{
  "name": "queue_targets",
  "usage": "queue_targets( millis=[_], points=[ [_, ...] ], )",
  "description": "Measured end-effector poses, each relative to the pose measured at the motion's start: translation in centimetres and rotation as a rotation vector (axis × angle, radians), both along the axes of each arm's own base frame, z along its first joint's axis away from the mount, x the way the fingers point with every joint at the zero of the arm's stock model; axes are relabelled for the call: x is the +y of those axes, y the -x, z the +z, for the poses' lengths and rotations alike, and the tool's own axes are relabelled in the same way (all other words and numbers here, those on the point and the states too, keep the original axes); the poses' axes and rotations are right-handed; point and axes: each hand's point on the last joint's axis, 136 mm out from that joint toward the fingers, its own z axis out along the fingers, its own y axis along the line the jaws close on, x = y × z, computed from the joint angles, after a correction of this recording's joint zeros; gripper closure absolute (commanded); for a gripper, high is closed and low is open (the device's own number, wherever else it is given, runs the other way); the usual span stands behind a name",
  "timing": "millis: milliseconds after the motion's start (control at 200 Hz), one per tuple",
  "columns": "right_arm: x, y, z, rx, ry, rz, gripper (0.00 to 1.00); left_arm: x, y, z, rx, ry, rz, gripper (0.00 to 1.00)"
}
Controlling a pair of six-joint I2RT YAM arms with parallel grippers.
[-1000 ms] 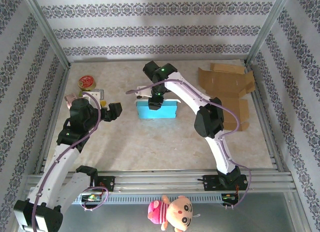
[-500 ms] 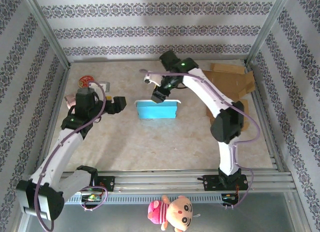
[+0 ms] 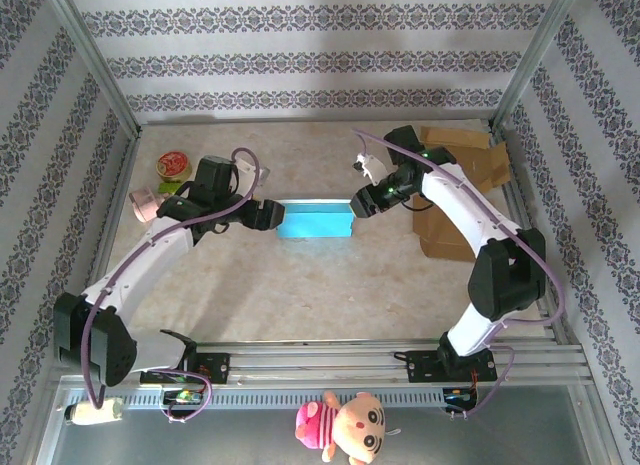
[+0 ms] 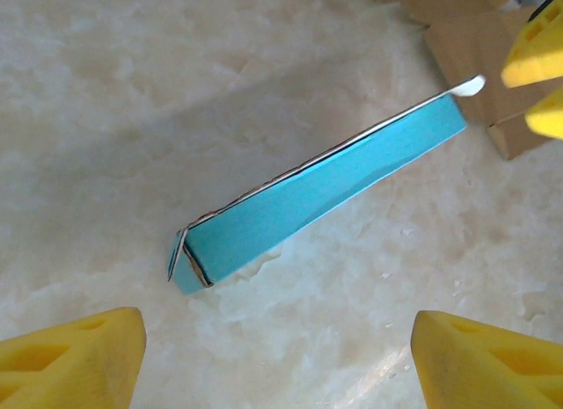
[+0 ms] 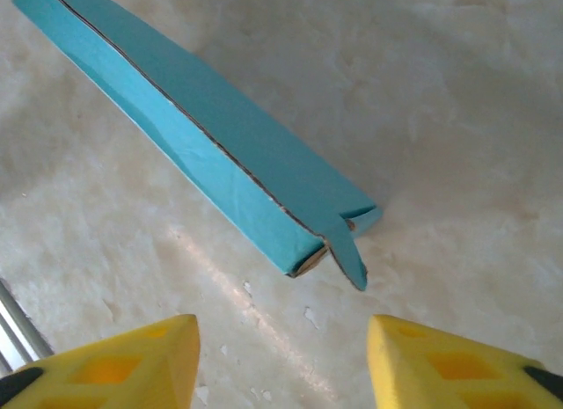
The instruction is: Fold the paper box
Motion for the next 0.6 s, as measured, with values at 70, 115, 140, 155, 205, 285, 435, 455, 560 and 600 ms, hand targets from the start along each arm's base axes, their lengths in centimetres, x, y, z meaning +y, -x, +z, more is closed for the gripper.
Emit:
queue_targets(
  millis=[70,115,140,155,205,285,435,455,560,600],
  points=[
    [0.1,-0.3,-0.4,0.007,0.001,0.000,0.59,0.2,-0.2,-0.4,0.001,-0.021,0.004,0.21],
    [0.2,-0.5,-0.6,0.013,0.002,-0.003,0.61,0.4,-0.2,-0.5,-0.003,-0.031,0.007,0.21],
    [0.3,-0.7,-0.8,0.012,0.003,-0.001,0.63,0.5,-0.3,-0.5,-0.005,-0.037,0.009,0.21],
    [0.3,-0.8,-0.9,0.015,0.003,-0.003,0.64,0.5,-0.3,-0.5,-0.007,-0.040,0.010,0.21],
    [0.4,-1.0,-1.2,0.014,0.005,0.000,0.65,0.7,-0.4,-0.6,-0.012,-0.051,0.016,0.21],
    [0.3,-1.3,-1.3,0.007,0.013,0.000,0.69,0.9,-0.5,-0.6,-0.017,-0.064,0.023,0.21],
    [0.1,-1.6,-1.3,-0.009,0.025,-0.003,0.71,1.1,-0.7,-0.7,-0.022,-0.077,0.033,0.21],
    [0.1,-1.7,-1.4,-0.012,0.027,-0.004,0.70,1.2,-0.7,-0.7,-0.022,-0.079,0.035,0.21],
    [0.0,-2.0,-1.4,-0.025,0.036,-0.009,0.69,1.4,-0.8,-0.8,-0.027,-0.089,0.041,0.21],
    [0.0,-2.1,-1.3,-0.029,0.037,-0.009,0.69,1.4,-0.8,-0.8,-0.027,-0.089,0.041,0.21]
  ],
)
